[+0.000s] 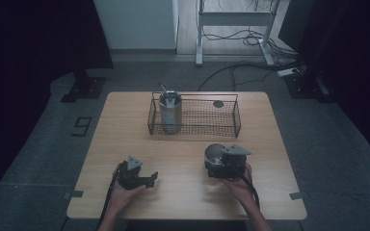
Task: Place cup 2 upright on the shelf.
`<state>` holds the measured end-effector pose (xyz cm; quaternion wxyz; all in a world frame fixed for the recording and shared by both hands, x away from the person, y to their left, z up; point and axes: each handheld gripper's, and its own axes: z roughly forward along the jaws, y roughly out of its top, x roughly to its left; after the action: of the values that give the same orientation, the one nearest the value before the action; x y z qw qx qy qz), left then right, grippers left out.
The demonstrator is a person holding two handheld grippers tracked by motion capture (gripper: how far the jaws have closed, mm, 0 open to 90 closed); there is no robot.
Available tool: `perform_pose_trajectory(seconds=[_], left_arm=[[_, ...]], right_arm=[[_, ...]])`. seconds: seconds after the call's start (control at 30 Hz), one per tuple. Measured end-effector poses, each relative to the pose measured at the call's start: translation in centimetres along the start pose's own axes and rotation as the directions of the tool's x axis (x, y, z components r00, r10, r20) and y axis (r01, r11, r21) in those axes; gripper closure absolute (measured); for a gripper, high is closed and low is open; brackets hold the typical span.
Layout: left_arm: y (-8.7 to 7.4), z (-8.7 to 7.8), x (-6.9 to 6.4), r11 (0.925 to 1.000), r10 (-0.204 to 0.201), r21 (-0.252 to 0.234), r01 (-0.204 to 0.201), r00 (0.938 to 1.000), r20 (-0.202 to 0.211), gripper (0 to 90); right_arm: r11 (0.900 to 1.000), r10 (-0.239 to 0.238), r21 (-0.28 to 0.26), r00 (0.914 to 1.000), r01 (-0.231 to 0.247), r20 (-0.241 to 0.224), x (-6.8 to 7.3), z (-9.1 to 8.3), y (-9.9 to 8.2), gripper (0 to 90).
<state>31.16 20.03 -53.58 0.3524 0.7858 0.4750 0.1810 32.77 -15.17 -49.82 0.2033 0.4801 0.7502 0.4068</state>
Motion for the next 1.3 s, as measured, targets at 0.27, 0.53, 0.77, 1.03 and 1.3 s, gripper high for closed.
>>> perform_pose_trajectory(seconds=[0.27, 0.53, 0.77, 1.03, 1.3], left_arm=[[-0.1, -0.1, 0.0, 0.9996, 0.003, -0.029, -0.003, 0.9997, -0.023, 8.0], [-0.1, -0.1, -0.1, 0.9997, 0.008, -0.021, -0.009, 0.9998, -0.017, 8.0], [-0.2, 0.1, -0.2, 0.9998, 0.013, -0.013, -0.014, 0.9998, -0.015, 8.0], [-0.3, 0.2, -0.2, 0.9999, 0.012, -0.003, -0.012, 0.9998, -0.015, 8.0], [-0.3, 0.2, 0.0, 1.0, 0.005, 0.0, -0.005, 0.9999, -0.014, 8.0]], right_arm=[[0.999, -0.04, 0.024, 0.998, 0.039, 0.049, 0.6, 1.1, -0.1, 3.0], [0.9988, -0.047, 0.013, 0.9982, 0.047, 0.036, 0.2, 1.2, -0.5, 7.1], [0.9983, -0.058, 0.006, 0.998, 0.057, 0.025, 0.1, 1.1, -0.6, 7.3], [0.9992, -0.037, -0.015, 0.9993, 0.037, 0.002, -0.4, 0.6, -0.6, 7.4], [0.9983, -0.04, -0.043, 0.9991, 0.04, -0.011, -0.4, -0.6, 0.1, 7.4]])
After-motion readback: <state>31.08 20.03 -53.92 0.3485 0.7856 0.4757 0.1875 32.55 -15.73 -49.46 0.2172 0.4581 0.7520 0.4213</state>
